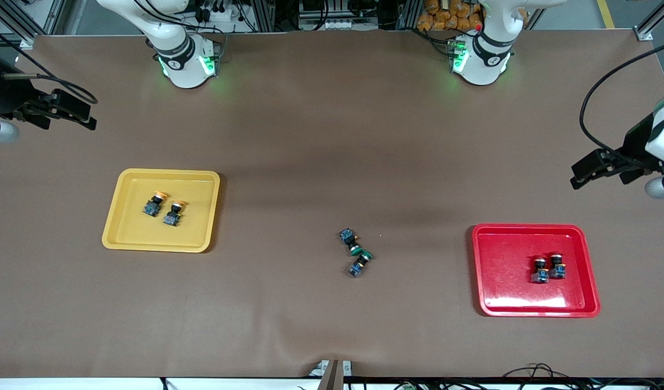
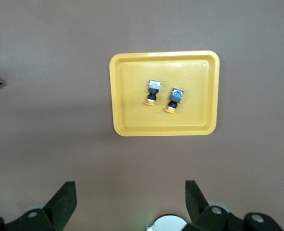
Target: Place red and yellow buttons in trays
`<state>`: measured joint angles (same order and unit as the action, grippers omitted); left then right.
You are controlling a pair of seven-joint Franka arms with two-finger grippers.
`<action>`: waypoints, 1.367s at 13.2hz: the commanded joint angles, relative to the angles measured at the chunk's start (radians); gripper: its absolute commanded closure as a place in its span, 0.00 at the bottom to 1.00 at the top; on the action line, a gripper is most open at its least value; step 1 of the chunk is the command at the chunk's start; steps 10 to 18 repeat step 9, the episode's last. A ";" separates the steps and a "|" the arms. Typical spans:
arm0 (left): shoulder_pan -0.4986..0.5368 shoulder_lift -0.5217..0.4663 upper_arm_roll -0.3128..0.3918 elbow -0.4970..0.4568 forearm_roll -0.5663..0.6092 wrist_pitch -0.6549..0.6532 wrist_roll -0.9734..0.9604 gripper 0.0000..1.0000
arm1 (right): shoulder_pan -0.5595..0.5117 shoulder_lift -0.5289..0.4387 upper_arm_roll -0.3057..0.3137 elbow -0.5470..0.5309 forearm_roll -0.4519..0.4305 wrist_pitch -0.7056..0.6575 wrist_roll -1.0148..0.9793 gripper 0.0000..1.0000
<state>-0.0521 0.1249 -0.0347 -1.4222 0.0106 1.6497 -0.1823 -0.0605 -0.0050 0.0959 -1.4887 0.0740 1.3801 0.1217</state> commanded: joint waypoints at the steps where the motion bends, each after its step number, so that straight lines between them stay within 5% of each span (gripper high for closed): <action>1: 0.005 -0.088 -0.002 -0.017 -0.018 -0.089 -0.009 0.00 | 0.024 -0.043 -0.021 -0.051 -0.011 0.022 -0.004 0.00; 18: 0.005 -0.139 -0.034 -0.015 -0.018 -0.166 -0.025 0.00 | 0.102 -0.038 -0.068 -0.039 -0.031 0.050 -0.083 0.00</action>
